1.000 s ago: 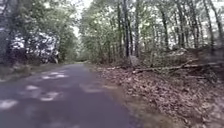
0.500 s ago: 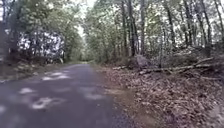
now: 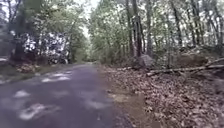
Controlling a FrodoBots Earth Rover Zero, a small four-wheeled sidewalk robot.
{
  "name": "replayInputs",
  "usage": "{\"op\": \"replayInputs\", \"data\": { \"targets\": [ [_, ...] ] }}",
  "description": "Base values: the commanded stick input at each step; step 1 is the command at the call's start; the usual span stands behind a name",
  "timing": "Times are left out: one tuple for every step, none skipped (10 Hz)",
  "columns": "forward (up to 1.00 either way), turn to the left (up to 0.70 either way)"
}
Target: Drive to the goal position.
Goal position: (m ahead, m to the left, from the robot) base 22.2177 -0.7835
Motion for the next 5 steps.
{"op": "replayInputs", "data": {
  "targets": [
    [0.35, 0.89],
    [0.34, 0.84],
    [0.34, 0.84],
    [0.34, 0.84],
    [0.34, 0.84]
  ]
}}
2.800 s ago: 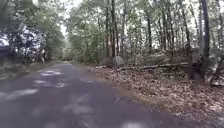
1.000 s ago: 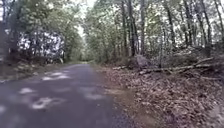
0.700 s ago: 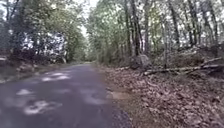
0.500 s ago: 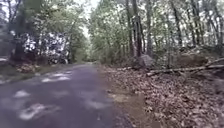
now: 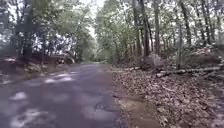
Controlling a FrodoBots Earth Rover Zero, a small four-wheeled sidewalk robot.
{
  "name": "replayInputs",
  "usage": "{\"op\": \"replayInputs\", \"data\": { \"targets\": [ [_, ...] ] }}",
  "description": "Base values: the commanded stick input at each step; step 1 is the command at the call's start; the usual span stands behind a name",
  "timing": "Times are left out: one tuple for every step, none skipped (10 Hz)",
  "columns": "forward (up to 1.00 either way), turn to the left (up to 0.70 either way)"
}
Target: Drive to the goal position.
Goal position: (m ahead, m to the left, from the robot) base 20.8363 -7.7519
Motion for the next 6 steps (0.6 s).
{"op": "replayInputs", "data": {
  "targets": [
    [0.33, 0.83],
    [0.33, 0.83],
    [0.33, 0.83],
    [0.33, 0.83],
    [0.45, 0.58],
    [0.69, 0.0]
  ]
}}
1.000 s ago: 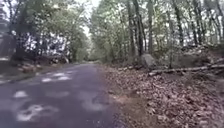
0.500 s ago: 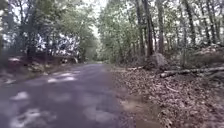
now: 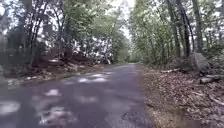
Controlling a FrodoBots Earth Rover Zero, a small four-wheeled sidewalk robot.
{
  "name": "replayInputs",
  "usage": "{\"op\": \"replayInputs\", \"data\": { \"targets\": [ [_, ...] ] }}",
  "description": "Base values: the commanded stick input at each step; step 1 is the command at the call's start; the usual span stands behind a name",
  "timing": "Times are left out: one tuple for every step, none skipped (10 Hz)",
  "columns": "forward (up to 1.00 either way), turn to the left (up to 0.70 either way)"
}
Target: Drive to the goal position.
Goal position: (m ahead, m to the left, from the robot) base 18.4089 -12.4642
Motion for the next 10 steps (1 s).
{"op": "replayInputs", "data": {
  "targets": [
    [0.7, 0.0],
    [0.7, 0.0],
    [0.69, 0.0],
    [0.67, 0.0],
    [0.62, 0.0],
    [0.44, 0.0],
    [0.42, 0.0],
    [0.41, 0.0],
    [0.36, -0.71],
    [0.37, -0.86]
  ]
}}
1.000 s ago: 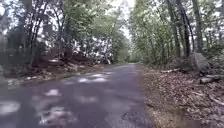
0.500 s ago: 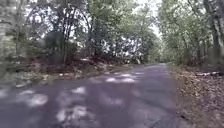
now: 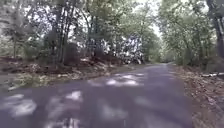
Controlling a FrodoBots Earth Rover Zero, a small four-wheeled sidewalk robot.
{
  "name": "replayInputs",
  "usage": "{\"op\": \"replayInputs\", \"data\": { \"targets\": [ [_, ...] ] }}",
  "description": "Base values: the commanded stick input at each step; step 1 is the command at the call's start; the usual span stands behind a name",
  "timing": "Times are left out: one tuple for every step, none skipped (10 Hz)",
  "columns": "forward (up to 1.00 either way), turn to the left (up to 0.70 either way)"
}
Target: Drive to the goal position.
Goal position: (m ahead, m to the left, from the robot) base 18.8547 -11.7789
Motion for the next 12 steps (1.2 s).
{"op": "replayInputs", "data": {
  "targets": [
    [0.36, -0.9],
    [0.36, -0.9],
    [0.34, -0.85],
    [0.32, -0.79],
    [0.32, -0.79],
    [0.32, -0.79],
    [0.32, -0.79],
    [0.32, -0.79],
    [0.32, -0.79],
    [0.34, -0.43],
    [0.46, 0.0],
    [0.59, 0.0]
  ]
}}
